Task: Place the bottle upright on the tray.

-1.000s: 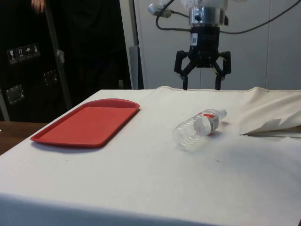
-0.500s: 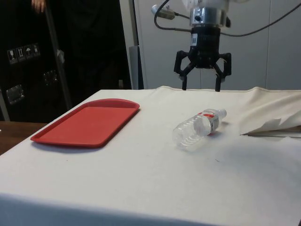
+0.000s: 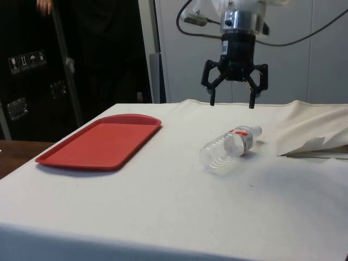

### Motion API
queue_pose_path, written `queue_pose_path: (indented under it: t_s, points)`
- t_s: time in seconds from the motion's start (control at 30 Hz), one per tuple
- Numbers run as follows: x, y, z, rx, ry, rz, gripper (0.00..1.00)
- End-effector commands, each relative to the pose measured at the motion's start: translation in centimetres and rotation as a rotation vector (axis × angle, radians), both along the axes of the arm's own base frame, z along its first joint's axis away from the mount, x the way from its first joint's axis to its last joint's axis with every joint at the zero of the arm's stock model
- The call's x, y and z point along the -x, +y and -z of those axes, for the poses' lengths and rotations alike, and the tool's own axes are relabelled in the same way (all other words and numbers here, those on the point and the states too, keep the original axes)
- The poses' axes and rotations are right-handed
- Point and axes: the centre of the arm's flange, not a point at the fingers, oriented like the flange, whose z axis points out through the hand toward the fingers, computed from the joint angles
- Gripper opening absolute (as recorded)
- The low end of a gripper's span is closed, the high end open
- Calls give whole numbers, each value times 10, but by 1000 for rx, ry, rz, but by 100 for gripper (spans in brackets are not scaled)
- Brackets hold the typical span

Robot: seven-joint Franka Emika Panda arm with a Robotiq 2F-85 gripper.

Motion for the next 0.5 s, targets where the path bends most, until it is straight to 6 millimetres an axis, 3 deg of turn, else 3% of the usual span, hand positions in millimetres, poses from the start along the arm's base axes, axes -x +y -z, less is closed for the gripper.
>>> queue_pose_path:
  t_s: [0.0,0.47]
  points:
    - [0,0,1,-2,1,3,100]
    - [1,-2,8,-46,-6,85,100]
